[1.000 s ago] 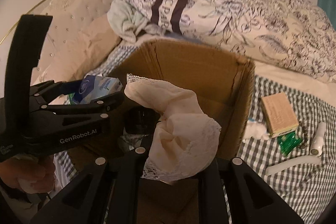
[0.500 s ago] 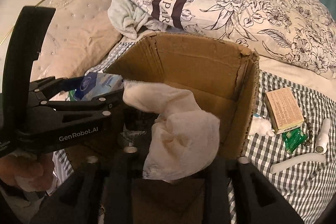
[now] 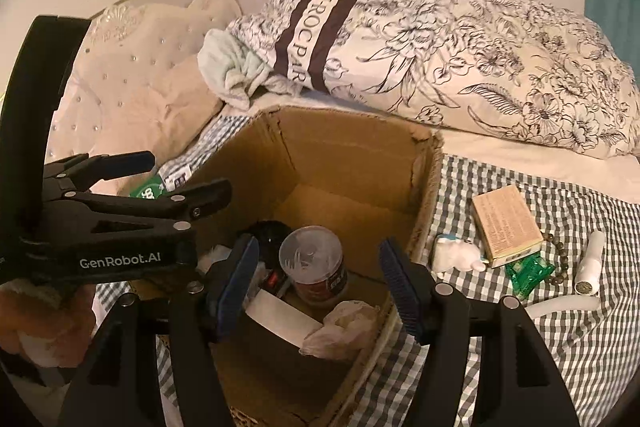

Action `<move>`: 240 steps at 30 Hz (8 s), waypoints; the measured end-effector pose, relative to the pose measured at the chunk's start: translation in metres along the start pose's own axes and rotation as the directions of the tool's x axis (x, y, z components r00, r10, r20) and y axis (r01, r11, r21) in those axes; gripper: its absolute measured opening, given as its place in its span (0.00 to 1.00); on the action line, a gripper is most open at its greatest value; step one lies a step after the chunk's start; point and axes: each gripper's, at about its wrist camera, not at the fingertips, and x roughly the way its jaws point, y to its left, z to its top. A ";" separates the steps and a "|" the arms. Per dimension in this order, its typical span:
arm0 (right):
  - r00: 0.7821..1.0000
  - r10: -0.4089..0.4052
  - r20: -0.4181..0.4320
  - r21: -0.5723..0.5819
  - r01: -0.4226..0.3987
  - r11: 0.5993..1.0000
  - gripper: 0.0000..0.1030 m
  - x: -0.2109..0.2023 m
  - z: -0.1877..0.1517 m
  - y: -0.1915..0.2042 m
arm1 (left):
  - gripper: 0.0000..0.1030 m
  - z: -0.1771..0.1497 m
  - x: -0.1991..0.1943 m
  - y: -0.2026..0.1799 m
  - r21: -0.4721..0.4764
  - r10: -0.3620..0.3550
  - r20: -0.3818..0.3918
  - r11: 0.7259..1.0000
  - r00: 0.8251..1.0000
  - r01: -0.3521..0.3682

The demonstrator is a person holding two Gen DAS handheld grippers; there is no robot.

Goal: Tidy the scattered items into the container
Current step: 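Open both grippers to drop the tissue pack and lace cloth into the box, then move both grippers back toward the items left on the gingham cloth, then grasp the white plush toy with the left gripper while the right gripper grasps the white roll, then lift and carry the plush toy and white roll over the cardboard box with both grippers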

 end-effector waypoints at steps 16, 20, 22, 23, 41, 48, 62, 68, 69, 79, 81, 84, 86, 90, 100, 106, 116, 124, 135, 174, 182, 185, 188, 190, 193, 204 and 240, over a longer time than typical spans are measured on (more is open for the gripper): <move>0.991 -0.022 0.130 0.087 0.010 0.996 0.63 -0.059 0.000 -0.036 | 1.00 0.009 -0.037 -0.032 0.028 0.009 0.083 1.000 0.997 -0.011; 0.986 -0.036 0.163 0.116 0.017 0.993 0.65 -0.078 -0.002 -0.050 | 1.00 0.012 -0.047 -0.041 0.021 0.004 0.113 1.000 0.994 -0.006; 0.982 -0.049 0.180 0.128 0.026 0.991 0.68 -0.088 -0.004 -0.057 | 1.00 0.013 -0.051 -0.046 0.018 -0.002 0.126 1.000 0.992 -0.001; 0.981 -0.056 0.188 0.135 0.030 0.990 0.69 -0.094 -0.005 -0.062 | 1.00 0.014 -0.053 -0.050 0.018 -0.006 0.133 1.000 0.991 0.004; 0.950 -0.191 0.246 0.209 0.140 0.968 0.81 -0.150 -0.026 -0.118 | 1.00 0.015 -0.074 -0.122 0.083 -0.078 0.193 0.995 0.978 0.063; 0.933 -0.247 0.262 0.227 0.189 0.955 0.89 -0.172 -0.033 -0.139 | 1.00 0.019 -0.077 -0.142 0.088 -0.099 0.207 0.993 0.973 0.082; 0.914 -0.333 0.232 0.306 0.257 0.917 0.98 -0.194 -0.054 -0.200 | 1.00 0.013 -0.058 -0.198 0.159 -0.136 0.163 0.981 0.977 0.110; 0.912 -0.344 0.223 0.309 0.269 0.912 0.99 -0.192 -0.055 -0.214 | 1.00 0.012 -0.046 -0.212 0.157 -0.144 0.151 0.980 0.978 0.121; 0.912 -0.347 0.218 0.304 0.275 0.912 0.99 -0.190 -0.055 -0.215 | 1.00 0.011 -0.044 -0.214 0.157 -0.146 0.148 0.980 0.978 0.123; 0.912 -0.367 0.182 0.163 0.340 0.926 1.00 -0.171 -0.050 -0.212 | 1.00 0.003 -0.006 -0.225 0.131 -0.174 0.099 0.978 0.980 0.161; 0.921 -0.354 0.161 0.152 0.332 0.931 1.00 -0.165 -0.051 -0.216 | 1.00 0.000 0.005 -0.227 0.124 -0.176 0.091 0.979 0.980 0.165; 0.939 -0.307 0.157 0.179 0.279 0.944 1.00 -0.161 -0.054 -0.224 | 1.00 -0.004 0.020 -0.230 0.117 -0.200 0.067 0.975 0.978 0.191; 0.937 -0.317 0.147 0.175 0.291 0.941 1.00 -0.155 -0.056 -0.228 | 1.00 -0.006 0.032 -0.232 0.105 -0.212 0.038 0.973 0.977 0.207; 0.943 -0.314 0.110 0.188 0.291 0.938 1.00 -0.140 -0.062 -0.242 | 1.00 -0.009 0.050 -0.235 0.079 -0.215 0.006 0.974 0.977 0.213; 0.953 -0.303 0.026 0.207 0.292 0.934 1.00 -0.099 -0.077 -0.280 | 1.00 -0.014 0.082 -0.251 0.109 -0.076 0.029 0.991 0.997 0.072; 0.958 -0.287 -0.001 0.210 0.281 0.937 1.00 -0.077 -0.077 -0.296 | 1.00 -0.018 0.086 -0.265 0.157 -0.070 0.048 0.986 0.996 0.062; 0.957 -0.286 -0.050 0.188 0.291 0.938 1.00 -0.040 -0.083 -0.317 | 1.00 -0.023 0.127 -0.267 0.111 -0.026 -0.020 0.993 0.999 0.028; 0.954 -0.290 -0.077 0.156 0.299 0.941 1.00 -0.014 -0.086 -0.330 | 1.00 -0.025 0.156 -0.270 0.082 -0.020 -0.045 0.996 0.999 0.024; 0.957 -0.281 -0.066 0.131 0.288 0.949 1.00 0.011 -0.078 -0.339 | 0.69 -0.019 0.167 -0.268 0.114 0.024 0.007 0.993 1.000 -0.025; 0.954 -0.288 -0.077 0.123 0.296 0.947 0.47 -0.007 -0.068 -0.340 | 0.63 -0.031 0.184 -0.275 0.091 0.042 -0.075 0.995 0.996 -0.035; 0.954 -0.298 -0.013 0.126 0.298 0.946 0.47 -0.041 -0.057 -0.326 | 0.62 -0.035 0.173 -0.281 0.125 0.001 -0.072 0.992 0.997 0.008; 0.952 -0.305 0.009 0.135 0.301 0.944 0.47 -0.054 -0.054 -0.320 | 0.62 -0.031 0.157 -0.286 0.141 -0.009 -0.035 0.990 0.999 0.014; 0.948 -0.316 0.028 0.148 0.308 0.940 0.47 -0.067 -0.054 -0.316 | 0.62 -0.025 0.137 -0.288 0.153 -0.026 0.007 0.988 1.000 0.024; 0.944 -0.328 0.039 0.160 0.319 0.934 0.47 -0.076 -0.055 -0.314 | 0.62 -0.021 0.123 -0.288 0.160 -0.040 0.037 0.987 0.999 0.033; 0.938 -0.343 0.054 0.184 0.328 0.926 0.47 -0.088 -0.058 -0.313 | 0.62 -0.017 0.103 -0.287 0.163 -0.060 0.067 0.985 0.996 0.049; 0.927 -0.364 0.088 0.254 0.332 0.909 0.47 -0.128 -0.077 -0.289 | 0.62 -0.014 0.037 -0.277 0.150 -0.140 0.131 0.981 0.981 0.120; 0.883 -0.415 0.221 0.248 0.361 0.899 0.47 -0.207 -0.095 -0.172 | 0.63 -0.032 -0.087 -0.216 0.177 -0.216 0.251 0.969 0.943 0.175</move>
